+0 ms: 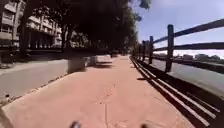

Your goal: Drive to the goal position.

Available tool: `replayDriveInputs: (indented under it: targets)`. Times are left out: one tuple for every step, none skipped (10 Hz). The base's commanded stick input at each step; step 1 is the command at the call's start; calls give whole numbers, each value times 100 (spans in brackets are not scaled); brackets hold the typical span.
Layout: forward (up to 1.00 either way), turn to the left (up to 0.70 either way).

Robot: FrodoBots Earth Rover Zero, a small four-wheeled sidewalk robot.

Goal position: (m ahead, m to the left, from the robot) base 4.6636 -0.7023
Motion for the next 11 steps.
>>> replayDriveInputs:
  targets:
    - [85, 0]
    - [85, 0]
    - [85, 0]
    - [85, 0]
    - [85, 0]
    - [85, 0]
    - [85, -34]
    - [85, -34]
    - [85, -34]
    - [85, -34]
    - [85, 0]
